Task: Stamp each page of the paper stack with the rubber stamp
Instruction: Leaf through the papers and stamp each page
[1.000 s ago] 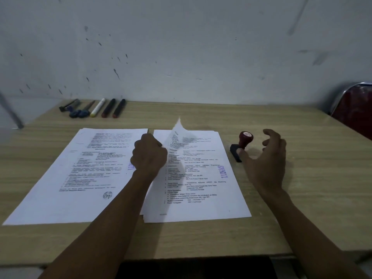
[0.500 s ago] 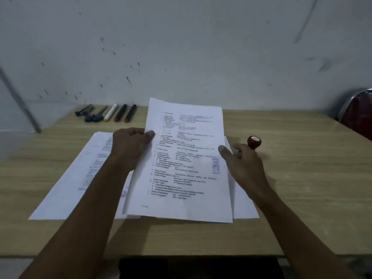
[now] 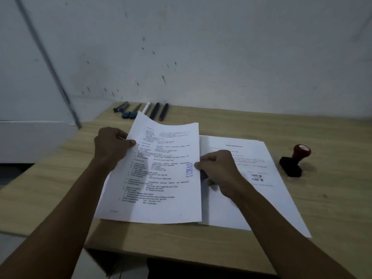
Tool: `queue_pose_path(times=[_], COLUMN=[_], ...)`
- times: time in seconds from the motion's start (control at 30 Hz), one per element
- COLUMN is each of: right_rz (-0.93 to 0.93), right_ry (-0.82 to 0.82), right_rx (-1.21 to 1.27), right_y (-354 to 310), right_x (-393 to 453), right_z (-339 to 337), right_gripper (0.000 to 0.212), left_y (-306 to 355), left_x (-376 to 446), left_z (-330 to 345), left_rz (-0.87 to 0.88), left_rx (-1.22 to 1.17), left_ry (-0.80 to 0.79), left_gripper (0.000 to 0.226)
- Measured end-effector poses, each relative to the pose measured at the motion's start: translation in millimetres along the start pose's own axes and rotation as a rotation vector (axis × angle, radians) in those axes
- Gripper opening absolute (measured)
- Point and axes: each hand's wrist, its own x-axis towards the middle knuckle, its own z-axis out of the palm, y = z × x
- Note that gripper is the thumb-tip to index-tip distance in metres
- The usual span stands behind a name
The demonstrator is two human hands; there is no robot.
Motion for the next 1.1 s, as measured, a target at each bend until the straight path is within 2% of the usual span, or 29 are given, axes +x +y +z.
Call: queue_pose_path(times=[0.07,0.17,0.23,0.4,0.5,0.6,0.7,0.83,0.93,1.1], right_rz=[-0.011,-0.016,-0.043,-0.114,-0.116,-0.137,-0.172,-0.233,-0.268,-0.335], right_ry=[0.030,0.086,0.122,0.157,0.159,0.168,0.195,0.297,0.426,0.671], right_rx=[-0.045,-0.166,-0.257,-0.480,-0.517,-0.516,-0.482,-0.468,-0.492,-0.514], right_y=[-0.3,-3.5,-4.4,-3.9,-3.0,-0.8,2.9,8.5,14.9,37.8], right_x=[6.4,12.6,14.5,19.3,20.9,22.1,21.8,17.6,12.7,9.9], right_z=[15.2,35.0,41.0,42.9,42.0,36.7,27.8,7.7,-18.5,-74.9], right_gripper=[0.004,0.035,0.047,0.047,0.045,0.042,0.038,0.034,0.029,0.031], left_y=[-6.4,-12.6,-16.1,-23.7,-26.4,-28.0,-24.1,-5.7,10.7,41.2], left_x=[3.4,12.8,19.8,29.5,31.6,30.5,26.1,15.8,3.8,-30.6], left_z=[-1.8,-1.4,1.0,10.1,14.6,17.7,20.9,31.3,50.8,96.1], left_rz=[0.051,0.105,0.090,0.072,0.053,0.027,0.059,0.141,0.284,0.509], left_rx=[0.099,0.208,0.229,0.279,0.325,0.371,0.465,0.374,0.261,0.124], left_ry=[0.033,0.065,0.069,0.063,0.061,0.070,0.088,0.078,0.047,-0.129], left_gripper=[0.014,0.020,0.020,0.024,0.029,0.044,0.052,0.046,0.035,0.022])
